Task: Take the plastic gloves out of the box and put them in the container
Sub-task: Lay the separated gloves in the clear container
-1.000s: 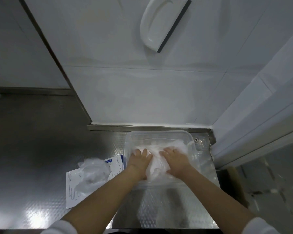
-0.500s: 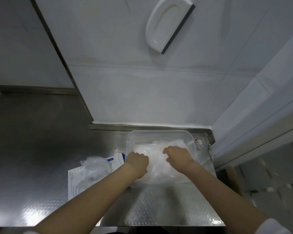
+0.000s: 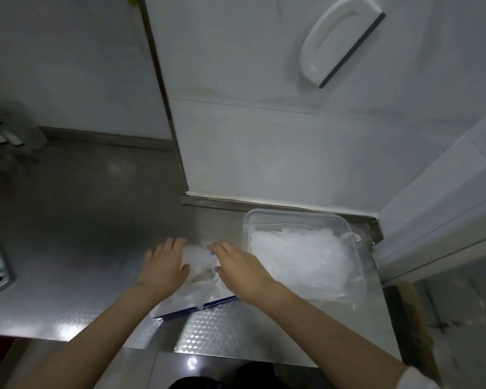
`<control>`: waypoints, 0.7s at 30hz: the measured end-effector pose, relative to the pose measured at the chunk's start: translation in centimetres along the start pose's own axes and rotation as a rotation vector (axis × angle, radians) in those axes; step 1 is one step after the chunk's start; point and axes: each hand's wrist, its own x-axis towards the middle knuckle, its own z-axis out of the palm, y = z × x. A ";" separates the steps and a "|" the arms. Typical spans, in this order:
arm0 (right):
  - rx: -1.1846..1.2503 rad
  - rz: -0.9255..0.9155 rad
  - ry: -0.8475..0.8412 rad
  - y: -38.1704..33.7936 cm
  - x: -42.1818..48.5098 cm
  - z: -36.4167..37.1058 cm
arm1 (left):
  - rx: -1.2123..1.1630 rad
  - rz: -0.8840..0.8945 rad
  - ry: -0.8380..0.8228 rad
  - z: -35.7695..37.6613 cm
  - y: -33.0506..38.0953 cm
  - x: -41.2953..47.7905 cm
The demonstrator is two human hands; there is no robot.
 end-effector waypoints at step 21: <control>0.029 0.280 0.120 -2.1 1.3 0.5 | -0.116 0.011 -0.082 3.3 -2.8 -1.1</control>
